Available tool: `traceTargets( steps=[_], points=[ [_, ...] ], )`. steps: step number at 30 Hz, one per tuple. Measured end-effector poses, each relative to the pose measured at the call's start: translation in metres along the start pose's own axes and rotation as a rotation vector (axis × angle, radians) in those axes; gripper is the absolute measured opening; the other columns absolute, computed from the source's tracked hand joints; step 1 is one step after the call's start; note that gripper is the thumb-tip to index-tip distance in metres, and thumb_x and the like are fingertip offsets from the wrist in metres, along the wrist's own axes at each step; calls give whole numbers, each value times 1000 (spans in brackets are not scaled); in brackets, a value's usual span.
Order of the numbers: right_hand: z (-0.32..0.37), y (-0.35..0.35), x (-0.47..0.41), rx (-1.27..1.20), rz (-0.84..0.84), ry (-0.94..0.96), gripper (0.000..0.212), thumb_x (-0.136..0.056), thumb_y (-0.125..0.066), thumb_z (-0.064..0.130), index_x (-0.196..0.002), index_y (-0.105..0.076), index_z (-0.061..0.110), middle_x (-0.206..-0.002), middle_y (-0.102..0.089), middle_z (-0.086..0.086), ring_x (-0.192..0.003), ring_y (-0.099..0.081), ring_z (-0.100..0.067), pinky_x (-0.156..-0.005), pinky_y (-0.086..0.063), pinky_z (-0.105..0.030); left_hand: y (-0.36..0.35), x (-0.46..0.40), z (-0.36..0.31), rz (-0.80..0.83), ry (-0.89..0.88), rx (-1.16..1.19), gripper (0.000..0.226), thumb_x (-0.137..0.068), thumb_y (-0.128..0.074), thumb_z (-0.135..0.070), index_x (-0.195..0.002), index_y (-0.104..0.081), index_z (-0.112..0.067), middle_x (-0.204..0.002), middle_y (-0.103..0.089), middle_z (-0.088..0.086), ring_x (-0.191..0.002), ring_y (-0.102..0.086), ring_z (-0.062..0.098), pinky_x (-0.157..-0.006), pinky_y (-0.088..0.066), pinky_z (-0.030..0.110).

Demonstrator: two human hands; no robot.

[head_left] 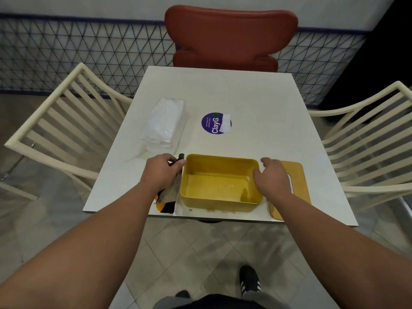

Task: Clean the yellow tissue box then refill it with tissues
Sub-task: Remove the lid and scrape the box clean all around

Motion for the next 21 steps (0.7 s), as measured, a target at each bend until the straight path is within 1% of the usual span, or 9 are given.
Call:
traceTargets(
  steps=[3,6,9,11,12,14,15,18,21],
  points=[
    [34,23,4,-117,-177,62,46,-90,-58,33,-131,-52,12,-128,-52,-11,-117,-50,-29,-92,-42,-36,29,-4,-1,-20,-1,34,37,-85,-62,-53,-103,-70,-21,-101,-69,1,-91,-60,17,-77,-49,30],
    [86,26,12,-288,-130,179,41,-92,-57,32,-128,-54,13,-122,-55,-5,-109,-53,-20,-85,-36,-24,59,-5,-13,-18,-11,230,30,-82,-67,-50,-94,-71,-23,-91,-69,-3,-86,-64,15,-72,-52,30],
    [128,9,28,-558,125,143,36,-94,-55,38,-126,-54,21,-122,-57,3,-96,-57,-12,-78,-47,-24,71,-2,-42,90,-6,589,23,-84,-70,-39,-93,-72,-18,-90,-72,2,-87,-69,19,-71,-55,30],
    [146,-16,40,-889,423,-39,40,-95,-52,46,-126,-51,22,-129,-56,-3,-106,-57,-16,-90,-50,-34,64,2,-71,226,2,864,25,-89,-66,-32,-99,-68,-9,-91,-72,7,-87,-69,23,-72,-57,32],
    [154,-26,46,-1081,570,-143,46,-94,-50,51,-129,-50,20,-130,-57,-6,-108,-59,-21,-90,-50,-38,58,3,-85,287,3,965,27,-91,-63,-30,-102,-66,-6,-91,-71,9,-84,-68,23,-71,-57,32],
    [163,-32,53,-1339,783,-255,56,-92,-48,57,-129,-55,16,-124,-63,-10,-108,-63,-28,-89,-51,-43,46,4,-108,364,6,1062,31,-91,-62,-29,-108,-65,-3,-94,-72,12,-84,-69,23,-72,-56,32],
    [164,-28,52,-1416,829,-266,55,-92,-49,55,-128,-57,14,-122,-65,-11,-108,-64,-30,-92,-50,-44,40,2,-116,378,5,1075,30,-91,-63,-28,-109,-65,-4,-97,-72,13,-86,-69,24,-74,-56,33],
    [139,-12,24,-1517,703,-290,43,-95,-53,33,-127,-58,4,-120,-65,-17,-107,-64,-34,-91,-52,-43,25,-9,-134,359,0,1065,17,-90,-64,-11,-107,-63,-8,-97,-69,11,-86,-68,22,-72,-56,29],
    [99,8,-17,-1485,468,-296,26,-95,-56,18,-116,-58,3,-114,-66,-20,-102,-65,-33,-83,-54,-43,5,-24,-155,349,61,995,22,-89,-63,-1,-109,-58,-7,-100,-66,14,-83,-66,21,-66,-56,27]
  ],
)
Point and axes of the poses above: each hand's wrist, its own x-axis away from the middle knuckle, its own y-axis out of the back of the hand, z = x × y, the point moved 8 cm from there along -x, towards the middle knuckle
